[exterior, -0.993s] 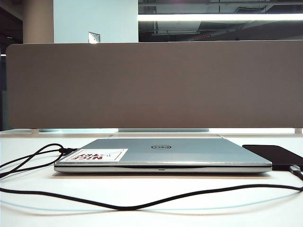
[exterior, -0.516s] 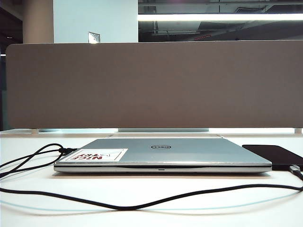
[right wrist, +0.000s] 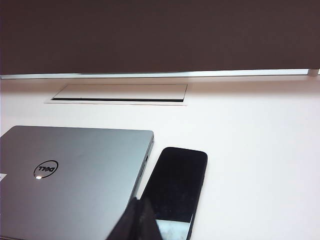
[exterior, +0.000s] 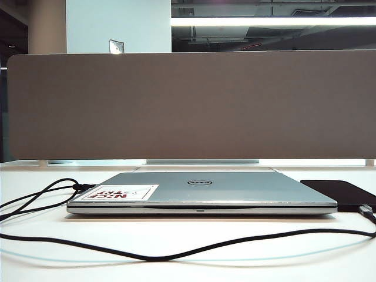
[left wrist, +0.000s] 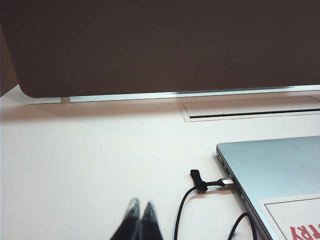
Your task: Pick up the charging cable and the phone, plug the charging cable into the charging port on the phone, and finally place them back on the table.
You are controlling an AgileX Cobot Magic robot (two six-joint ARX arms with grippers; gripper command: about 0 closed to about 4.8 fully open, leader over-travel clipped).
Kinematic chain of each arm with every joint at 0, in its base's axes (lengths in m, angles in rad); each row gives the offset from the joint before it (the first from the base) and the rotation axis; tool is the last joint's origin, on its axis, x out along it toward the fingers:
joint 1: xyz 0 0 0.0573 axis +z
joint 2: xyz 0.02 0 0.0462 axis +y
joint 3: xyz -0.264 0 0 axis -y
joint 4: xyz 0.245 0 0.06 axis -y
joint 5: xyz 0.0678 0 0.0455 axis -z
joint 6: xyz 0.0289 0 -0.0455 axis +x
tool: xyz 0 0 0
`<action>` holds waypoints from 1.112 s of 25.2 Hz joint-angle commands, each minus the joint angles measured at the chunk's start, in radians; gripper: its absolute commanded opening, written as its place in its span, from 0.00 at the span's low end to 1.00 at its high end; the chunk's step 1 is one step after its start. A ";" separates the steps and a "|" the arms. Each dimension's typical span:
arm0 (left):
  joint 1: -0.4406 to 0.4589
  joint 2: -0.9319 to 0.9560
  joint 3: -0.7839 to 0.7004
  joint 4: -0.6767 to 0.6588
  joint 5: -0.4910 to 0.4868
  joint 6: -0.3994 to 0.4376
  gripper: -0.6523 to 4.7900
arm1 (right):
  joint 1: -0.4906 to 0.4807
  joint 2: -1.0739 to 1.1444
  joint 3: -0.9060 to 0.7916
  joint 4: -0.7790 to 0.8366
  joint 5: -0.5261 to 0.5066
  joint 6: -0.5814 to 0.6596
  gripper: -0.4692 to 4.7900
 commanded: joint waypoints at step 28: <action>-0.001 0.000 0.004 0.019 0.002 0.000 0.11 | -0.144 -0.034 -0.318 0.484 0.050 -0.008 0.08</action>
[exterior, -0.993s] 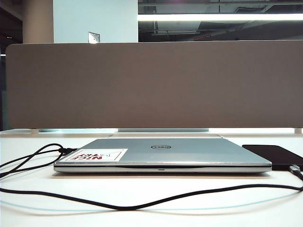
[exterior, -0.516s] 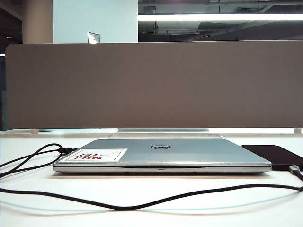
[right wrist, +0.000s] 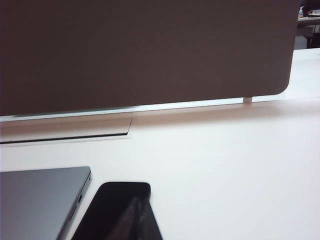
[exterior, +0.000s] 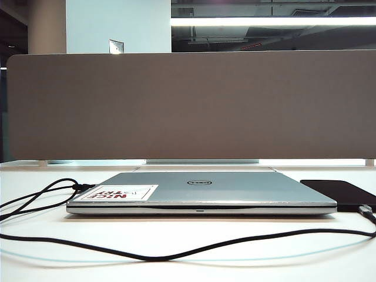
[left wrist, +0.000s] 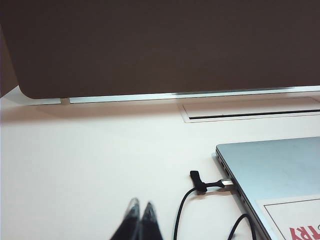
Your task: Pick up the charging cable and the phone, plug the charging cable into the charging port on the phone, and finally place them back on the table.
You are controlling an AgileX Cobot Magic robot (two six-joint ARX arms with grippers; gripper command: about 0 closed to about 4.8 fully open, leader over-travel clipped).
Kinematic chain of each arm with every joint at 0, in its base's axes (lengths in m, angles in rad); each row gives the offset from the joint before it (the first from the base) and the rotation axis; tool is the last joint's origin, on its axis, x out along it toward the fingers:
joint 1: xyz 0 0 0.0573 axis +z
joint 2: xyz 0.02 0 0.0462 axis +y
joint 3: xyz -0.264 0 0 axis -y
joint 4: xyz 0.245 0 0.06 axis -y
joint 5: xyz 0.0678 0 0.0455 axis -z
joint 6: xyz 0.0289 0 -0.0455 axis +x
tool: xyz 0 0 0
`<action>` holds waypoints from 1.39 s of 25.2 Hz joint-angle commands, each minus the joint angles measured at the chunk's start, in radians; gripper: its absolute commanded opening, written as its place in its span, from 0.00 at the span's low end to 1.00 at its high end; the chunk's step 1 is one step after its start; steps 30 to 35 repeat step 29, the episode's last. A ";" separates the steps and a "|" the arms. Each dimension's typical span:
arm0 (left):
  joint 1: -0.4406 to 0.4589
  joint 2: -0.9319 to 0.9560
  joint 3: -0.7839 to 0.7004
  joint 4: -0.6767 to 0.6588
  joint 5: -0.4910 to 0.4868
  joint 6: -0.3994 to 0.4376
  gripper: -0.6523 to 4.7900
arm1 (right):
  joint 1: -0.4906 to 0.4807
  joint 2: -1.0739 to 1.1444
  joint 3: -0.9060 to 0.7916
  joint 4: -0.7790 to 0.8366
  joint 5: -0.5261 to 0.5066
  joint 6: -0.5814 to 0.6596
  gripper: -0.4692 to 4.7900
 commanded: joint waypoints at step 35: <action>-0.001 0.000 0.004 0.017 0.002 0.000 0.11 | 0.002 -0.002 -0.001 0.013 0.031 0.001 0.08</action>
